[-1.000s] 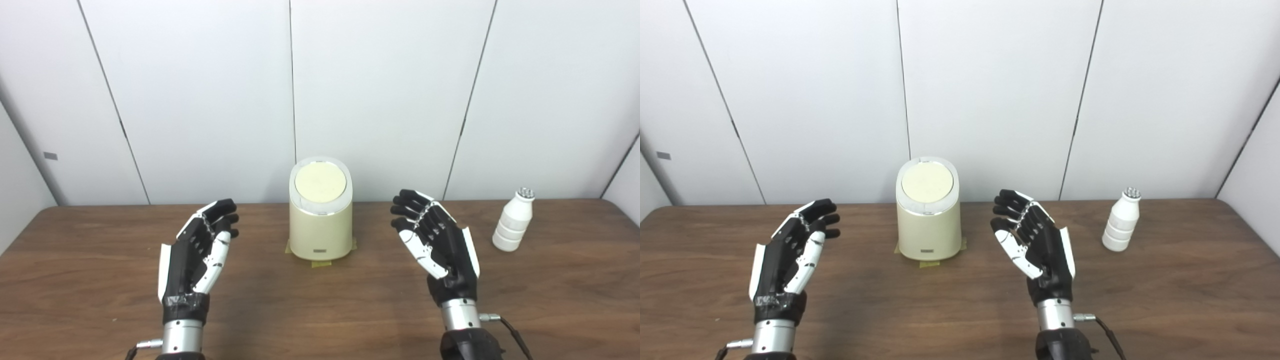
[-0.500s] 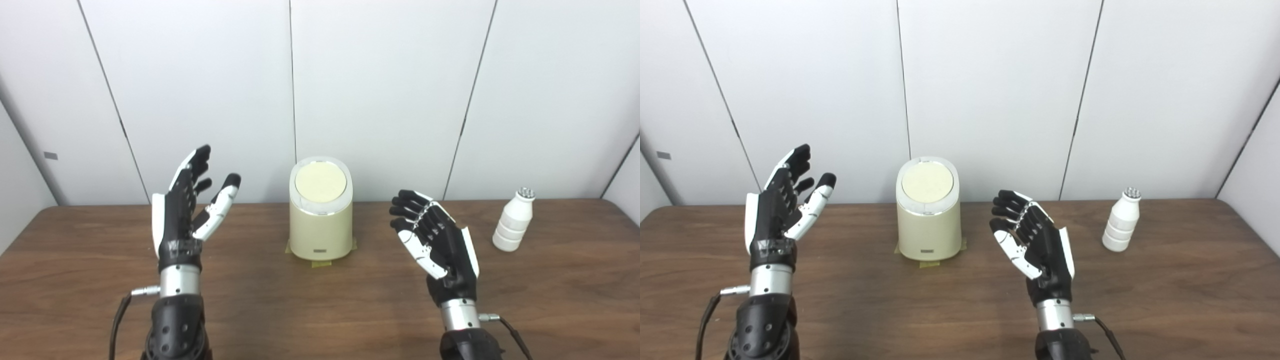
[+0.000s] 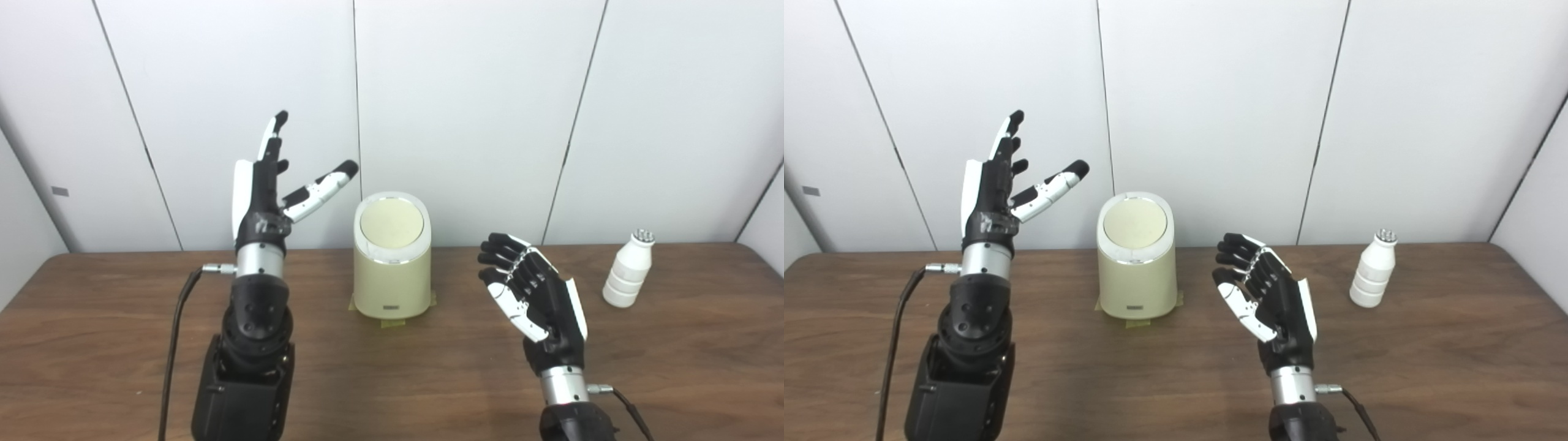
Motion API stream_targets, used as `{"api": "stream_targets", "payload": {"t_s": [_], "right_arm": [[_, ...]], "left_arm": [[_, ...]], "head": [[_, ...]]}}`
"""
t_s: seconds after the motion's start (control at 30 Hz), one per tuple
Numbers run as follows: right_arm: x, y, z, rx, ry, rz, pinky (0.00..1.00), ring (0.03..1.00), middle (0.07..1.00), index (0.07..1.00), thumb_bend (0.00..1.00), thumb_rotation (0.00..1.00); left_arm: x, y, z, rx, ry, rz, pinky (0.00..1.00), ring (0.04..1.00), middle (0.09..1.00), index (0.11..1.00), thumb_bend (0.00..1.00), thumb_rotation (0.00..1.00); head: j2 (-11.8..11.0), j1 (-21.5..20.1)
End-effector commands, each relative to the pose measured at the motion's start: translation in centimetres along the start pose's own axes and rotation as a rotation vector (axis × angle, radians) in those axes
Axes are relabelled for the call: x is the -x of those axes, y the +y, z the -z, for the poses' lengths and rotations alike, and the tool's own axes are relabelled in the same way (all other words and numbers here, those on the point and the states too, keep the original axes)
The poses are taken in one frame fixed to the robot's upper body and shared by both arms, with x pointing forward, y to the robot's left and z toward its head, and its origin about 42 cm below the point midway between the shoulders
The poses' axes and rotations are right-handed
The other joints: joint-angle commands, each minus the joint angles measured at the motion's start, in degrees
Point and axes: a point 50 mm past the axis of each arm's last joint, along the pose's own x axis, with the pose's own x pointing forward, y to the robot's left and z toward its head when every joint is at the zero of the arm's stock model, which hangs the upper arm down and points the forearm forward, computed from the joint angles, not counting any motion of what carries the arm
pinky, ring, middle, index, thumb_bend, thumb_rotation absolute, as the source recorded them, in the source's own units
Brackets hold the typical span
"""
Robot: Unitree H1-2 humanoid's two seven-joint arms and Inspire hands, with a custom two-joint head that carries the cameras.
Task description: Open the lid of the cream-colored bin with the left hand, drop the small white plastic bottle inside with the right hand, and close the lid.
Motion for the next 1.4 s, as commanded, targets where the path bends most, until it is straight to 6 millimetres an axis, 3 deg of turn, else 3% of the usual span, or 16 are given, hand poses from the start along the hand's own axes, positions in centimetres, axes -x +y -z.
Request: {"api": "stream_targets", "payload": {"t_s": [0.0,0.07,0.33,0.47,0.6,0.9,1.37], "right_arm": [[-1.2,0.5,-1.7,-0.015,-0.08,-0.012,0.6,0.686,0.697,0.685,0.27,0.29],[-1.1,0.5,-1.7,-0.007,-0.08,-0.01,0.6,0.686,0.696,0.683,0.27,0.28],[-1.1,0.5,-1.7,-0.018,-0.088,-0.011,0.59,0.676,0.689,0.677,0.26,0.23],[-1.1,0.4,-1.6,-0.002,-0.086,-0.01,0.59,0.677,0.689,0.677,0.26,0.27],[-1.1,0.4,-1.7,-0.014,-0.084,-0.008,0.59,0.682,0.693,0.681,0.27,0.28],[-1.1,0.3,-1.7,-0.007,-0.085,-0.007,0.59,0.685,0.696,0.684,0.27,0.31],[-0.9,0.2,-1.7,-0.002,-0.082,-0.004,0.59,0.681,0.691,0.679,0.26,0.28]], "left_arm": [[-1.9,-0.1,-2.8,-0.063,-0.082,-0.009,0.82,0.948,0.995,0.997,0.92,0.42],[-2.4,-0.8,-3.1,-0.092,-0.092,0.017,0.78,0.936,0.992,1.0,0.92,0.42],[-3.4,-3.2,-3.4,-0.203,-0.094,0.078,0.82,0.986,1.0,1.0,0.94,0.4],[-3.8,-4.1,-2.9,-0.295,-0.113,0.078,0.95,1.0,1.0,1.0,0.92,0.36],[-4.0,-5.0,-2.1,-0.445,-0.121,0.079,1.0,1.0,1.0,1.0,0.94,0.36],[-4.6,-5.3,-0.3,-0.596,-0.121,0.027,1.0,1.0,1.0,1.0,0.94,0.33],[-4.6,-5.8,3.1,-0.758,-0.083,-0.003,1.0,1.0,1.0,1.0,0.91,0.28]], "head": [[0.0,-0.1],[0.0,-0.1],[0.0,-0.3],[-0.3,-0.1],[-0.3,-0.2],[-0.4,-0.2],[-0.2,-0.5]]}}
